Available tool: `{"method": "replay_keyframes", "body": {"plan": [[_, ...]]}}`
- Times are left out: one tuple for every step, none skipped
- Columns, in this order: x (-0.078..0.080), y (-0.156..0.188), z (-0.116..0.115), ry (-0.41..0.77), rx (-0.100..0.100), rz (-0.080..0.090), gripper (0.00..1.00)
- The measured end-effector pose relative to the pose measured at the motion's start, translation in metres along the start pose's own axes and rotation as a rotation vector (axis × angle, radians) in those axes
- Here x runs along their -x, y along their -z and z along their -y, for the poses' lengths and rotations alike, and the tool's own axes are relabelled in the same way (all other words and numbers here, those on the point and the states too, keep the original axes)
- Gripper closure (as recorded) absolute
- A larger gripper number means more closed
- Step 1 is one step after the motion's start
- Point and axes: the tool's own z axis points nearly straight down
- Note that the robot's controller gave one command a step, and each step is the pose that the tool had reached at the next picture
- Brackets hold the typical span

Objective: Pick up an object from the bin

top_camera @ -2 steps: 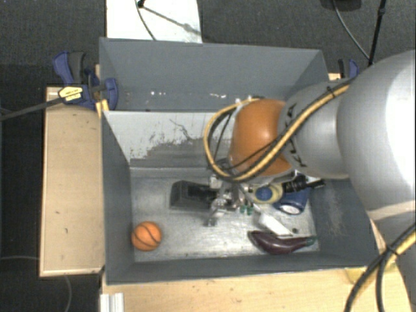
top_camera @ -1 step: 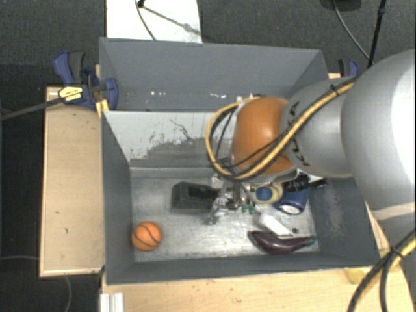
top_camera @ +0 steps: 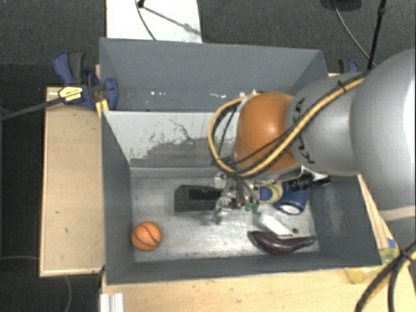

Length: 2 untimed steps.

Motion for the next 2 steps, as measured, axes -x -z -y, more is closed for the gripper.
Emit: {"method": "replay_keyframes", "body": {"plan": [[-0.001,0.021,0.0,0.0,-0.001,-0.004,1.0],[0.0,0.041,0.0,-0.001,0.0,-0.001,1.0]]}}
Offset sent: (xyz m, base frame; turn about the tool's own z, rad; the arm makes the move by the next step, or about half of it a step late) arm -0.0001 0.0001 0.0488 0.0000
